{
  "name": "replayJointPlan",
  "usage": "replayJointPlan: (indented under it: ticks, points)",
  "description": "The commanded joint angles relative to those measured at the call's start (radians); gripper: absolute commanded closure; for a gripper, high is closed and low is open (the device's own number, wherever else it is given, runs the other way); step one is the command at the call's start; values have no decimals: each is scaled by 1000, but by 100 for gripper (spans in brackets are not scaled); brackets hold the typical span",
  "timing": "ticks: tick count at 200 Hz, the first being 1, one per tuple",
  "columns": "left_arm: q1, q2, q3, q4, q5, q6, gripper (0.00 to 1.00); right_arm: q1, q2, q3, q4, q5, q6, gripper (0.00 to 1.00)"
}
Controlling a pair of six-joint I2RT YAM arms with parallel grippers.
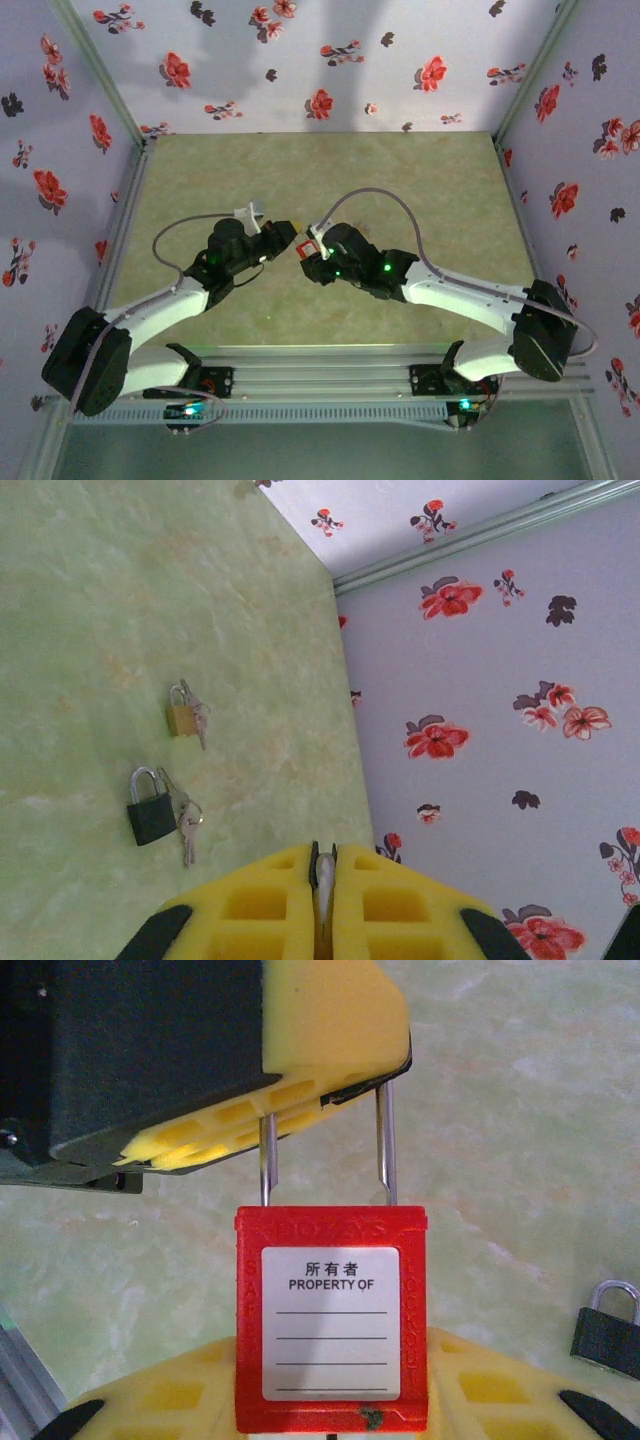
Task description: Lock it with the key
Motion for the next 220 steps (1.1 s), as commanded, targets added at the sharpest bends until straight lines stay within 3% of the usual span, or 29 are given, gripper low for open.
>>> replayJointPlan:
  ticks: [1,107,119,170,202,220]
  points:
    - [-76,18,-4,-135,156,54,100,-43,-50,26,270,134,47,100]
    - [-97,14,25,-172,176,103,100,-101,-137,-29,273,74,68,100]
    - [-96,6,33,-188,176,109,86,-101,-135,-29,262,75,63,100]
    - [-83,-34,75,-255,173,134,50,-101,-128,-31,205,51,35,100]
    - [-73,-47,88,-275,173,126,33,-101,-136,-44,189,21,18,100]
    - [-68,-56,90,-274,174,107,30,-101,-146,-56,179,-5,1,100]
